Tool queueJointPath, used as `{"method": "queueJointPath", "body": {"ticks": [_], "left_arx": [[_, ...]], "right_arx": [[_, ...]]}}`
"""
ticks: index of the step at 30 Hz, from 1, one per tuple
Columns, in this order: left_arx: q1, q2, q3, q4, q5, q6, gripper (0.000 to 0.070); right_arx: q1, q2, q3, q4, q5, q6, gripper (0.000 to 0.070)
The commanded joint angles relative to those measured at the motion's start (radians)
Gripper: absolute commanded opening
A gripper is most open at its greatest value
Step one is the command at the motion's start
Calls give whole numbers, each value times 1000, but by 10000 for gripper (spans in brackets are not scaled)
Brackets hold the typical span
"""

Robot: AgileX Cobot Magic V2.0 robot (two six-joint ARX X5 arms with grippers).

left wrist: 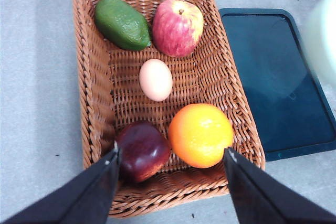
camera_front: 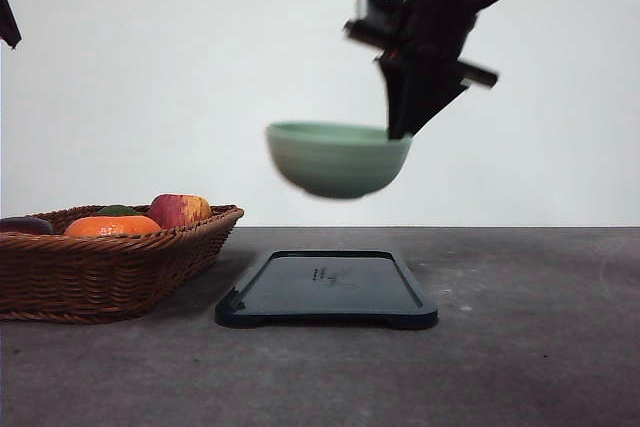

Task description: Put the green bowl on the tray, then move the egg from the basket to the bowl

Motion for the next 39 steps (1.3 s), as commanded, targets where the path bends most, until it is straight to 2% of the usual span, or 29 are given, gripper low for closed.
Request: {"method": "queueJointPath", "body": {"ticks": [1, 9, 21, 24, 27, 32, 35, 39], "left_arx": [[-3, 7, 26, 8, 2, 3, 390], [-3, 7, 26, 7, 2, 3, 390], [-3, 7, 26, 5, 2, 3, 390], [-3, 7, 26, 5, 2, 3, 390], [-3, 7, 26, 4, 2, 3, 390], [-3, 7, 26, 4, 2, 3, 390], [-3, 7, 26, 4, 2, 3, 390], [-3, 7, 26, 4, 2, 3, 390]], "right_arx": [[8, 47, 35, 5, 0, 17, 0], [19, 148, 41, 49, 1, 37, 0], [18, 190, 41, 65, 2, 37, 0], [19, 190, 41, 69, 1, 40, 38], [19, 190, 41, 68, 1, 45, 146], [19, 189, 52, 60, 1, 45, 150], [19, 181, 95, 11, 2, 39, 150], [20, 119, 125, -12, 17, 29, 150]]}}
